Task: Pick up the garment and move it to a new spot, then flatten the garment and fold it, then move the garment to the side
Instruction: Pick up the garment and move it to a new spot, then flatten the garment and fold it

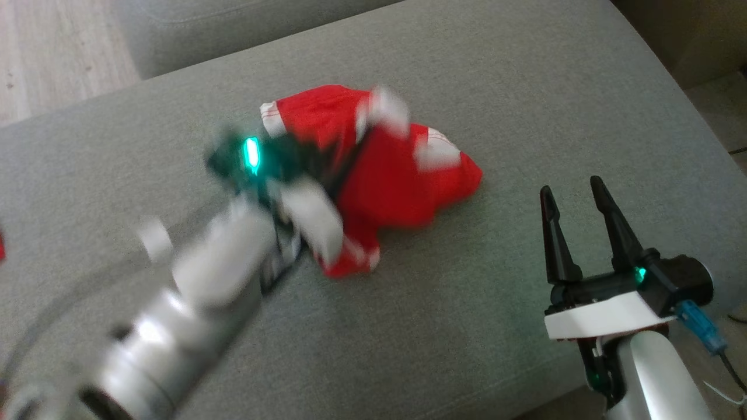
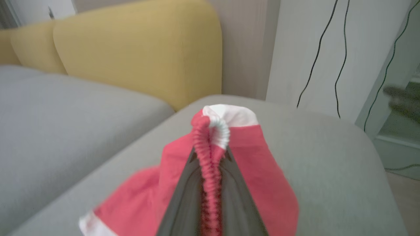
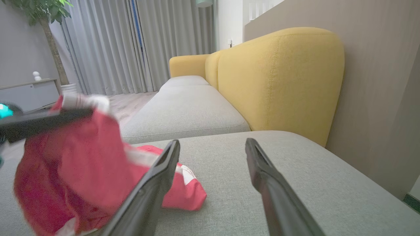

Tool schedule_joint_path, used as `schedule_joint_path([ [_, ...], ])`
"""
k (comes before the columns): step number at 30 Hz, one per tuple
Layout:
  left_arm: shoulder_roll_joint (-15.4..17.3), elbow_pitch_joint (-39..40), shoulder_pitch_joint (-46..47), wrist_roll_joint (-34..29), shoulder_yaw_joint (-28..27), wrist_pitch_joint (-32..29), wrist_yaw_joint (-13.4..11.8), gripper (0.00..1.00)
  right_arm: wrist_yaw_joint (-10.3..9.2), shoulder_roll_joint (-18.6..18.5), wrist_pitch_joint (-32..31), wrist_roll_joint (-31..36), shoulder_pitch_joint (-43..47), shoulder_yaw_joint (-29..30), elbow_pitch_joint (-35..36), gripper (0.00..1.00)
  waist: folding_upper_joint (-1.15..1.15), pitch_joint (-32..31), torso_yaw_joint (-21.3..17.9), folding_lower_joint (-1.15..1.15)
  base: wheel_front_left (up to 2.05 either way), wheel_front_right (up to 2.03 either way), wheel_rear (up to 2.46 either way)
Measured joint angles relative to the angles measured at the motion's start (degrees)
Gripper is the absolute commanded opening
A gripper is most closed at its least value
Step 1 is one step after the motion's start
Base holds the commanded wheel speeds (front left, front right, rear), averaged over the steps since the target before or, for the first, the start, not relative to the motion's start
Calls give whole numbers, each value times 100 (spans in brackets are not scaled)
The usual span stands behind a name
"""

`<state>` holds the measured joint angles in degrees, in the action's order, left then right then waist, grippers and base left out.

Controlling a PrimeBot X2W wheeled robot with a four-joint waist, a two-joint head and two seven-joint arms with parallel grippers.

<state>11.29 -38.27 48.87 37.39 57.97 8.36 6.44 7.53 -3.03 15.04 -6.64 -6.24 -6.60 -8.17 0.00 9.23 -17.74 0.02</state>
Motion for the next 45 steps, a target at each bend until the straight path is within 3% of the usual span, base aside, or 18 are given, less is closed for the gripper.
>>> schedule_joint_path([
  [4,-192,-420,-641,-78,207,272,-82,0,0,11,0,0,5,-1,-42,100,0,-7,77,-1,0,0,0],
  [5,-266,-535,-778,-92,224,349,-113,7,0,11,0,3,8,3,-66,100,0,-13,110,-1,0,0,0],
  [7,-380,-720,-898,-120,265,459,-140,13,0,14,0,16,10,1,-109,100,0,-24,185,-1,0,0,0],
  [9,-490,-811,-902,-112,208,543,-146,65,0,15,0,21,13,8,-160,100,0,-43,273,-1,0,0,0],
  [10,-543,-826,-902,-113,137,564,-201,100,0,15,0,36,14,11,-189,100,0,-60,317,-1,0,0,0],
  [17,-642,-56,-1129,-570,-676,609,-792,100,0,23,-1,66,302,13,-316,100,0,-353,646,-2,0,0,0],
  [30,-550,1773,-3252,-1517,-2528,610,-1597,100,0,35,-16,57,817,399,-357,100,0,-990,1605,-2,0,0,0],
  [38,-634,2907,-4810,-1948,-3444,610,-1590,100,0,44,-18,38,1261,543,-237,100,0,-1292,1959,-2,0,0,0],
  [45,-683,3411,-5747,-2748,-3644,610,-1516,100,0,46,-18,8,1647,532,-103,100,0,-1479,2037,-3,0,0,0],
])
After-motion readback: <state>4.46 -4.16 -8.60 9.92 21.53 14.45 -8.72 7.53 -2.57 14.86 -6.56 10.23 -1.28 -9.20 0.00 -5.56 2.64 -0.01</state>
